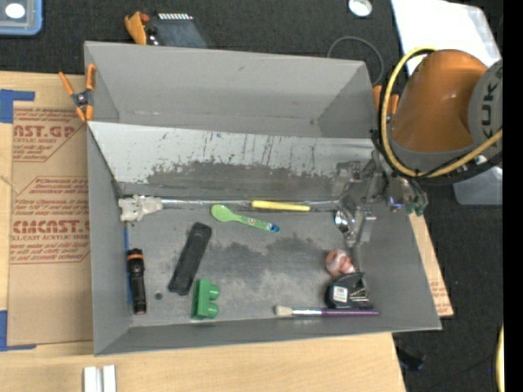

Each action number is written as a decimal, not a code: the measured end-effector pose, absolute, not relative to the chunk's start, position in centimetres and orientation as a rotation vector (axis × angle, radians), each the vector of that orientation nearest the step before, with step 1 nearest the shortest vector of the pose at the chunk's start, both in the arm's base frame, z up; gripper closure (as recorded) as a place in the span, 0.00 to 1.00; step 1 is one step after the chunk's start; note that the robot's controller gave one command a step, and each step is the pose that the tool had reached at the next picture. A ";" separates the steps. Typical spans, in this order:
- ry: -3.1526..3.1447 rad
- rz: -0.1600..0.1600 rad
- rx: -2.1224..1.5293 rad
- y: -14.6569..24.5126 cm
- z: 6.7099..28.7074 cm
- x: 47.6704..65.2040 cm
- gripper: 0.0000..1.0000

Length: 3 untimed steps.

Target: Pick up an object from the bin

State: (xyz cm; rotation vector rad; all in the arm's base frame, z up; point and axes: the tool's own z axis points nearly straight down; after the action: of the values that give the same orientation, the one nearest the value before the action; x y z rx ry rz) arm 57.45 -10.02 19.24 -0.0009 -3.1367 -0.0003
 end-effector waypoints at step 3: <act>-3.149 0.000 -0.159 -13.5 10.0 53.2 0.00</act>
Offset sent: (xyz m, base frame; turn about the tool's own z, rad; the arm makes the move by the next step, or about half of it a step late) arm -0.0466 -0.0512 -0.1224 0.0510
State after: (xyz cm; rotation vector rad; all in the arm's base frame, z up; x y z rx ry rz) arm 53.20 -13.54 10.03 -0.1586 -3.1493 0.0000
